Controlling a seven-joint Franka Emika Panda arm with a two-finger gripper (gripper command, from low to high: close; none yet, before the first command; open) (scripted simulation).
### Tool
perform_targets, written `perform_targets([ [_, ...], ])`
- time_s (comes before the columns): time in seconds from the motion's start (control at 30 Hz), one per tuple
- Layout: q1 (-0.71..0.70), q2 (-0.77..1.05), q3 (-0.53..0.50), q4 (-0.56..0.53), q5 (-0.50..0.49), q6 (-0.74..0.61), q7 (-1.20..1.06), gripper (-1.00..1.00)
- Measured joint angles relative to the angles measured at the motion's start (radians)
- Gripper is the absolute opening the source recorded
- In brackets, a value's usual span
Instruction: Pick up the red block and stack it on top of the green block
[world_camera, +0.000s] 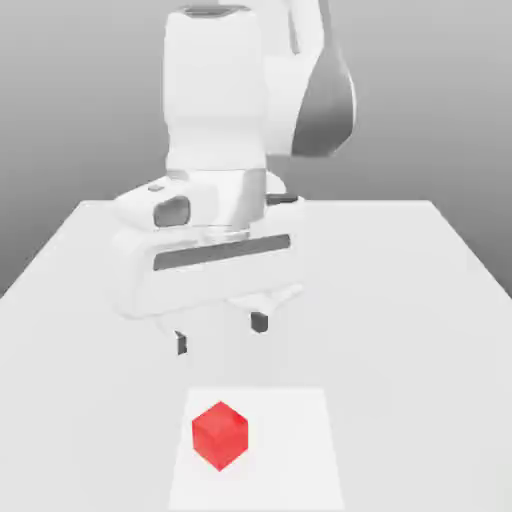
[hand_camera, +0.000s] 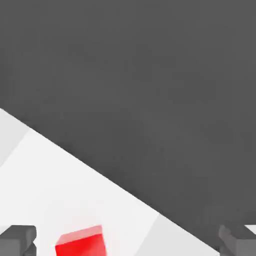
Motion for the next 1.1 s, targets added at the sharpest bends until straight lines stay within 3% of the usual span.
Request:
perform_targets([
  [0.27, -0.063, 0.293, 0.074, -0.029, 0.126, 0.201, -0.228, 0.0],
  [0.3, -0.079, 0.329, 0.094, -0.024, 0.141, 0.231, -0.24, -1.0],
  [0.53, -0.083, 0.337, 0.099, -0.023, 0.143, 0.236, -0.241, -1.0],
  [0.73, -0.053, 0.161, 0.058, -0.041, 0.041, 0.08, -0.167, -1.0],
  [1.1, 0.185, 0.321, 0.263, 0.329, -0.047, -0.131, -0.14, -1.0],
])
